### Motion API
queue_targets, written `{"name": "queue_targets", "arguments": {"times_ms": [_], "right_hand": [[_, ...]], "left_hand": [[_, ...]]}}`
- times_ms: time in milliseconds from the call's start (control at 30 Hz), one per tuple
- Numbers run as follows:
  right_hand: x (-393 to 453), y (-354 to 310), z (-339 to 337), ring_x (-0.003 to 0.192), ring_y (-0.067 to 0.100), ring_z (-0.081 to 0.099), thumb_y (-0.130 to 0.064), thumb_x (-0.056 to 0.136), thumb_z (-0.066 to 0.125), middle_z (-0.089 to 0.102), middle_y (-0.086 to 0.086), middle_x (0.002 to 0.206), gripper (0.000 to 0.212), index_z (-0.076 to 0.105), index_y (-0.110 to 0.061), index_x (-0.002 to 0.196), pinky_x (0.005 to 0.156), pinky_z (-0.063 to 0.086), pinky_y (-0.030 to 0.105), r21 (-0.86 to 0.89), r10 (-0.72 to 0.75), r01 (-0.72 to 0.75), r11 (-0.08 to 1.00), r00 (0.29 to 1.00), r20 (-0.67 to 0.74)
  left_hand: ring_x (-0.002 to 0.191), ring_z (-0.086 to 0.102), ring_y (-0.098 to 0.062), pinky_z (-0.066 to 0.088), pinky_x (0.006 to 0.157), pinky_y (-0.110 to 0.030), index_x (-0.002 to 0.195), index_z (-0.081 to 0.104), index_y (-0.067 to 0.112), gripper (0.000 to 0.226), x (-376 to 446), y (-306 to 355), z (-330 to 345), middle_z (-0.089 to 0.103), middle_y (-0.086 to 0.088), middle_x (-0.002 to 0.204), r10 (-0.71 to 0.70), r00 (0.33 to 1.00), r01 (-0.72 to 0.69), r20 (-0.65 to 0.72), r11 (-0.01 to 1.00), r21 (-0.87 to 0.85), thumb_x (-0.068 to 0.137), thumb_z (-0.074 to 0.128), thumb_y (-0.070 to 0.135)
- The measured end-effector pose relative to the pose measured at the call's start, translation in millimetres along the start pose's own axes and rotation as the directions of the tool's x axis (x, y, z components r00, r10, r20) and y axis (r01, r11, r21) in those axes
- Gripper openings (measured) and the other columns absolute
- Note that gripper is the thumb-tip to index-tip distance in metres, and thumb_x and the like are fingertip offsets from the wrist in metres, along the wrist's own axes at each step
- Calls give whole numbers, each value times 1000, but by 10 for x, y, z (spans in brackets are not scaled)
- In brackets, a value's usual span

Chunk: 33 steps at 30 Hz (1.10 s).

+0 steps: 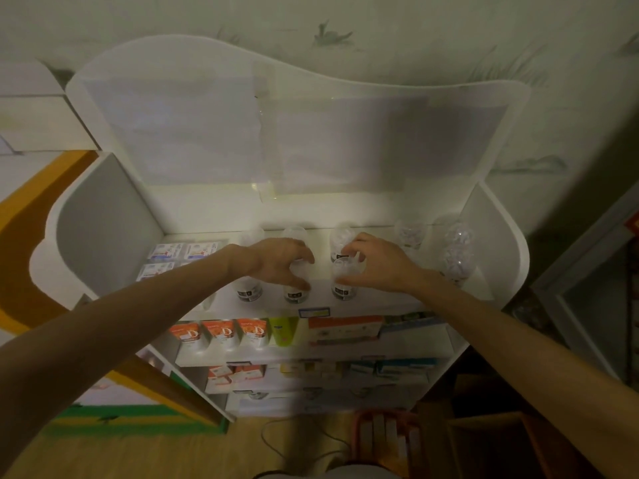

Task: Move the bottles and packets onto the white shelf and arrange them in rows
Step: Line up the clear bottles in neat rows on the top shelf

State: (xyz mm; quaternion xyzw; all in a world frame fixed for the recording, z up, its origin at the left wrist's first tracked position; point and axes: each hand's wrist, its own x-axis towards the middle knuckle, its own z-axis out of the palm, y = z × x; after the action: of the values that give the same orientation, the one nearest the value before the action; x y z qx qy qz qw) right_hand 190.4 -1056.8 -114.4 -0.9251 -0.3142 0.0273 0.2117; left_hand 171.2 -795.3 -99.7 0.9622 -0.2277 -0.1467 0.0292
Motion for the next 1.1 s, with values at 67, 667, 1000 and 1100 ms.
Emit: {"name": "queue_targets", "arguments": {"times_ms": [67,667,1000,1100], "right_hand": [[70,20,-43,88,4,55,-64,81,65,53,-17,105,50,65,-28,115,72,47,27,50,7,0,999,989,-146],[739,243,72,118,24,56,-41,82,75,57,5,130,64,54,-10,134,96,47,37,172,275,-284,943,958,77],[676,218,85,115,22,56,-40,81,76,58,5,129,64,55,-11,133,97,48,39,217,269,-279,935,960,75],[662,204,61,118,23,55,-38,83,75,57,5,130,63,53,-11,134,99,47,39,204,268,-281,938,959,90]], "left_hand": [[105,57,-12,51,86,-33,116,62,33,47,1,-38,-41,57,13,118,44,987,-49,-152,998,-31,83,59,67],[123,53,-22,46,97,-39,145,40,25,68,322,-463,-136,49,2,144,-183,978,184,-96,983,0,88,64,52],[117,56,-22,47,93,-35,145,41,22,65,293,-442,-93,52,0,139,-137,983,133,-125,990,-43,89,67,42],[119,55,-23,47,95,-36,146,40,21,65,290,-434,-78,51,-1,141,-144,982,140,-124,989,-43,90,65,42]]}}
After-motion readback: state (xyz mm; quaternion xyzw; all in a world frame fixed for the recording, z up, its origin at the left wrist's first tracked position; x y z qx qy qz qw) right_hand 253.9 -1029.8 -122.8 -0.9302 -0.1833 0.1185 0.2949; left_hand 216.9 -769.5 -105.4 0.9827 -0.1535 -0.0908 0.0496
